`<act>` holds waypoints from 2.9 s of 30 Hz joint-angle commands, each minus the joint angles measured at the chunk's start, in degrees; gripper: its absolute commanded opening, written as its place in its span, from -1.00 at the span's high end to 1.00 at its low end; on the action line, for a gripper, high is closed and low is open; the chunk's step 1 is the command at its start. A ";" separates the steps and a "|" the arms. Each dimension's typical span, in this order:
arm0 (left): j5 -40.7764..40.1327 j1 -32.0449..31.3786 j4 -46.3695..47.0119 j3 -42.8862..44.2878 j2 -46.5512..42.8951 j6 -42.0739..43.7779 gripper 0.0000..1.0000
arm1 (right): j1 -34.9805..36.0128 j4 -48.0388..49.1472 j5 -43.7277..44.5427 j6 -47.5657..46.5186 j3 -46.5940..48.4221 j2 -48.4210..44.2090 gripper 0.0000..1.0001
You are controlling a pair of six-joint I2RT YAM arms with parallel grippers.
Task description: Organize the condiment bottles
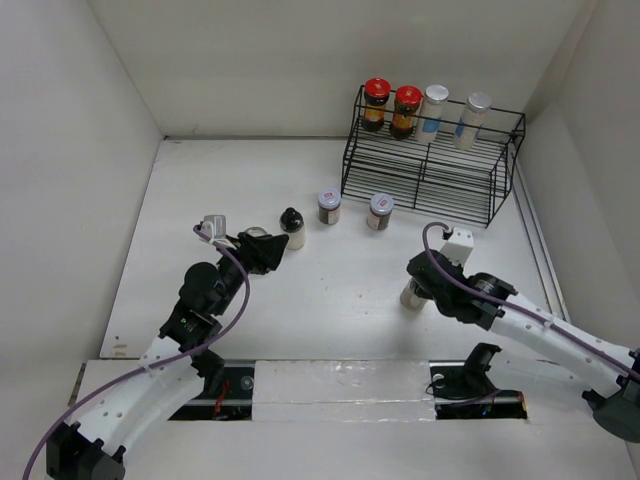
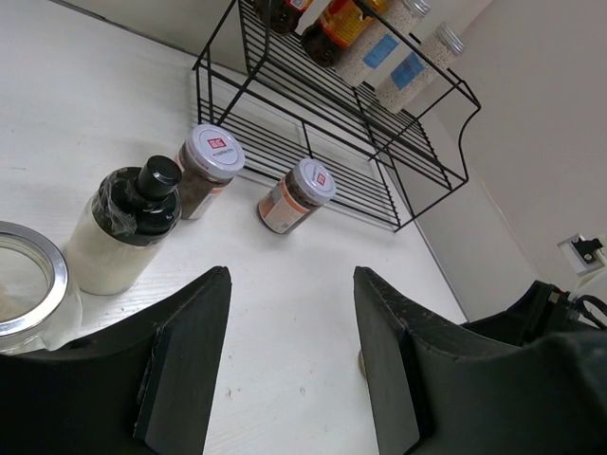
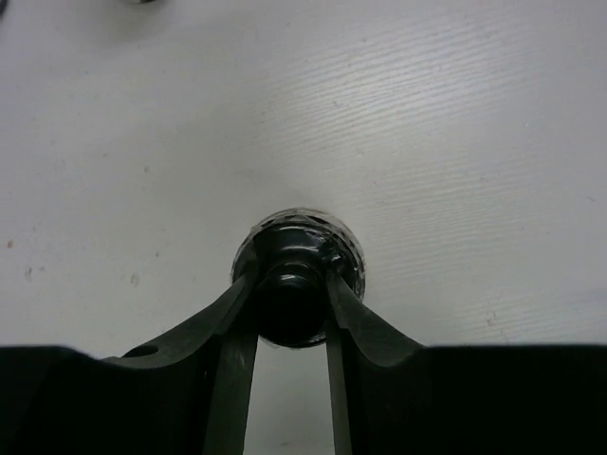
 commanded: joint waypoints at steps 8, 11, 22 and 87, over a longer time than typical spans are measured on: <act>0.36 -0.24 3.39 -0.12 -1.36 -0.20 -0.01 | 4.20 -4.52 7.01 -2.19 8.52 1.84 0.60; -0.17 -0.24 2.79 0.49 -0.84 -0.20 -0.01 | 4.91 -2.95 7.72 -5.16 11.34 0.62 0.60; 0.36 -0.24 2.97 0.49 0.31 -0.20 -0.01 | -6.33 25.34 -2.45 -34.60 29.35 9.38 0.66; -14.76 -0.24 -15.84 8.14 -25.35 -7.14 -0.61 | 11.32 53.31 -26.39 -48.87 44.57 62.74 -0.99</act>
